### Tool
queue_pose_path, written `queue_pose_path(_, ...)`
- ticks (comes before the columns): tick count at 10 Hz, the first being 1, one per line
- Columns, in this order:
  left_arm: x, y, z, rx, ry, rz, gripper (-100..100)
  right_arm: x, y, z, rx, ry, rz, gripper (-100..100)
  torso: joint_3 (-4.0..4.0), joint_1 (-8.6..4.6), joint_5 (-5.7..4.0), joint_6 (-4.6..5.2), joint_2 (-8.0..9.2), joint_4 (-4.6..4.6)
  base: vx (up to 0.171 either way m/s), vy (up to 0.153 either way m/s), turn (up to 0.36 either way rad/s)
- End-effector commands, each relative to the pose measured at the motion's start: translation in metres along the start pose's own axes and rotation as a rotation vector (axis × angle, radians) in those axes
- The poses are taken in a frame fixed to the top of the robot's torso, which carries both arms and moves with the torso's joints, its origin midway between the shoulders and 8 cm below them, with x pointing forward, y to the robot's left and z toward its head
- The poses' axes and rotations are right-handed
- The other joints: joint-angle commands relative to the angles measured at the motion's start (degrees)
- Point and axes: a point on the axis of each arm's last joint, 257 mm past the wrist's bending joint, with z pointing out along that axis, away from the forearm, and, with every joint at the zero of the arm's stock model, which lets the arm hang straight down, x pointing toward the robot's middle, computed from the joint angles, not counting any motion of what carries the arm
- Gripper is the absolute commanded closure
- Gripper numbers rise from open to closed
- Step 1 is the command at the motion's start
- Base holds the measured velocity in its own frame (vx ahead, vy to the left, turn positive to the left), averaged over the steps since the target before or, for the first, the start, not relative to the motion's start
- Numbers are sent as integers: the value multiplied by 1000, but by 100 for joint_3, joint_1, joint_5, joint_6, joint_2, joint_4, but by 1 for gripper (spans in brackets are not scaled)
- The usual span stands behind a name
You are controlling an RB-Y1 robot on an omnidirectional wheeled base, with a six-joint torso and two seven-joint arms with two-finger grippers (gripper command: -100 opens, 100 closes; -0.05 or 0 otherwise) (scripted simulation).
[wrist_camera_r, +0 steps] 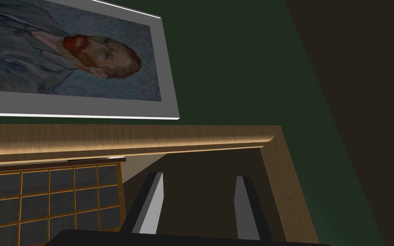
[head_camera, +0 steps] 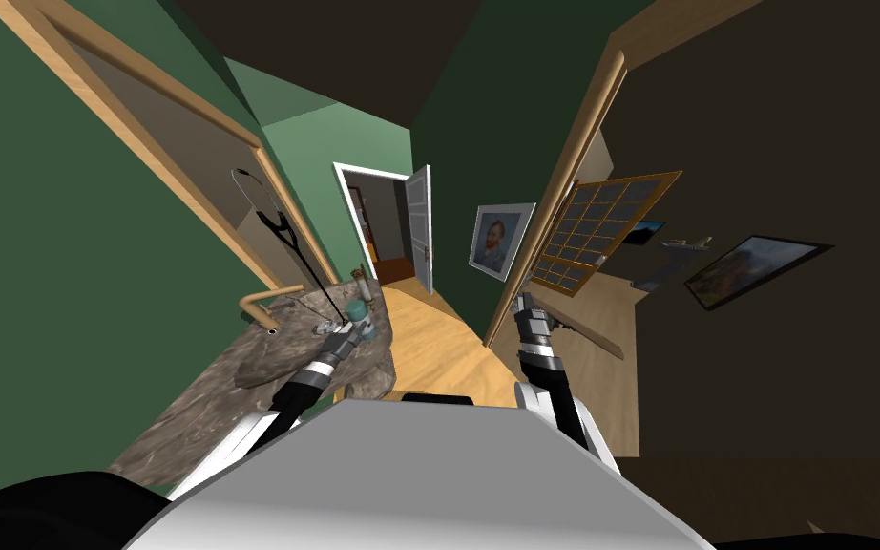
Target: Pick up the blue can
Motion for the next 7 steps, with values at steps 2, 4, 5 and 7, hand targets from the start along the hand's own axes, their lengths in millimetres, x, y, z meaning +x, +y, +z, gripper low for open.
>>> queue_pose_path(2,0,-1,0,2,0,1,100,0,0,0,0,0,0,0,3,1,0,-2,4,2,0,0,0)
queue_pose_path(4,0,0,0,1,1,1,100,0,0,0,0,0,0,0,3,3,1,0,5,3,0,0,0)
queue_pose_path(5,0,0,0,1,1,1,0,0,0,0,0,0,0,0,3,3,1,0,4,3,0,0,0)
queue_pose_path(7,13,3,3,0,16,-9,-100,0,0,0,0,0,0,0,1,4,2,1,1,2,14,3,-56)
